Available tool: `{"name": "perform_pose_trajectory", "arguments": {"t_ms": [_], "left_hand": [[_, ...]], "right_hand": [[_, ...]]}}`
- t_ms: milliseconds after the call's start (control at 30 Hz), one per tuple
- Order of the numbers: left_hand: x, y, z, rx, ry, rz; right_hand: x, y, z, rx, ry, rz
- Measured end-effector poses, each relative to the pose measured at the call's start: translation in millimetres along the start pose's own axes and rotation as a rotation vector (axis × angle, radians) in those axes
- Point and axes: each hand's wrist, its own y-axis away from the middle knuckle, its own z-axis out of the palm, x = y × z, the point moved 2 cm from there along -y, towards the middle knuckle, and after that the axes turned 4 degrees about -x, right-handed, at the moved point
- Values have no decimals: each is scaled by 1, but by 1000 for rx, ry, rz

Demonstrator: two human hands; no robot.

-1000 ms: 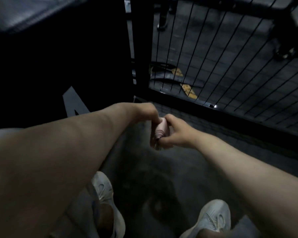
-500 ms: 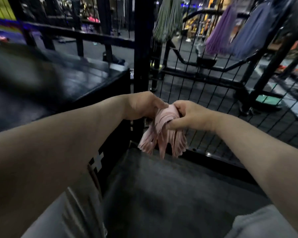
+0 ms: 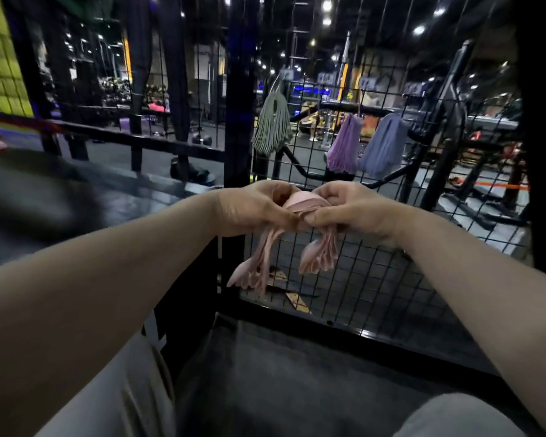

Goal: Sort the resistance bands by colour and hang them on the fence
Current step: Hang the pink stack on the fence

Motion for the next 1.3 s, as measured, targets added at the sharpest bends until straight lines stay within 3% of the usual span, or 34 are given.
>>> {"name": "perform_pose_trajectory", "arguments": {"t_ms": [100,267,433,633,1033,1300], "left_hand": [[15,-2,2,26,-26,-1],[42,-6,8,62,43,45],[62,-9,14,43,-107,20],[69,-2,7,51,-147,-11],[87,19,18,82,79,116],[91,27,20,104,-40,100]], "right_hand": [[-7,10,-5,21,-14,-29],[-17,21,-9,-35,226,-3],[-28,30,-9,51,93,-119],[-42,36,-13,61,187,-133],[-75,53,-16,87,142,-157],[-73,60,-11,102,108,-120]]}}
